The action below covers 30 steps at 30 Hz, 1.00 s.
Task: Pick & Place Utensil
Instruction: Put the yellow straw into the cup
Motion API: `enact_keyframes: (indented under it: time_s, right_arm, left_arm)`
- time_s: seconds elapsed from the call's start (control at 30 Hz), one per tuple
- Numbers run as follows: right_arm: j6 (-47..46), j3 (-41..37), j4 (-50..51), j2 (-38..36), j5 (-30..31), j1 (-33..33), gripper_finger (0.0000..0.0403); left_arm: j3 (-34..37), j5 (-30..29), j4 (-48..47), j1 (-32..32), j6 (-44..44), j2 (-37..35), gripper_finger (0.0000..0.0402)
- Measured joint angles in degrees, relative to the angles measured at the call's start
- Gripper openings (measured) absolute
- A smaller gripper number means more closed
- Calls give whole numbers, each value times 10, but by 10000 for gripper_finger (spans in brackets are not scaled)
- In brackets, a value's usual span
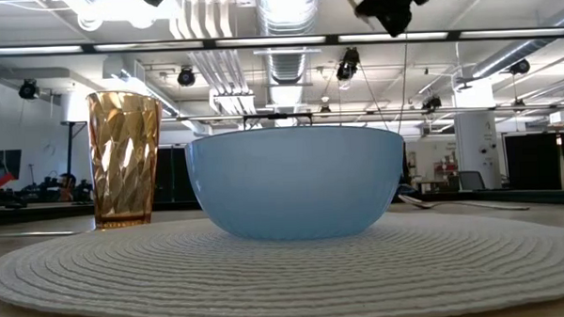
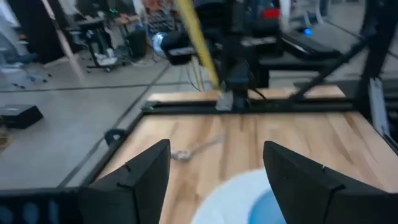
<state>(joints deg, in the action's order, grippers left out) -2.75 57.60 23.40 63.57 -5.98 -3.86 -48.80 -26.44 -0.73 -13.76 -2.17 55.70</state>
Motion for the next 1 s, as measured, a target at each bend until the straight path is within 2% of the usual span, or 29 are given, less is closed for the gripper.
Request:
enact_keyframes:
  time_s: [0.23, 0.33, 0.5, 0.67, 0.83, 1.0]
  right_arm:
    - [43, 0, -75, 0, -58, 0, 8]
    - [52, 0, -94, 3, -79, 0, 8]
    - [60, 0, -113, 3, -83, 3, 8]
    - [62, 0, -139, 4, -97, 3, 8]
    - [60, -1, -164, 4, -97, 5, 8]
    - [53, -3, -194, 40, -97, 14, 8]
  left_arm:
    - [0, 97, 74, 48, -24, 1, 250]
    - [1, 121, 101, 58, -44, 1, 250]
    - [1, 153, 153, 59, -73, 1, 250]
    - [1, 165, 205, 60, -87, 1, 250]
    - [1, 171, 218, 64, -87, 10, 250]
    - [1, 176, 226, 66, -84, 28, 250]
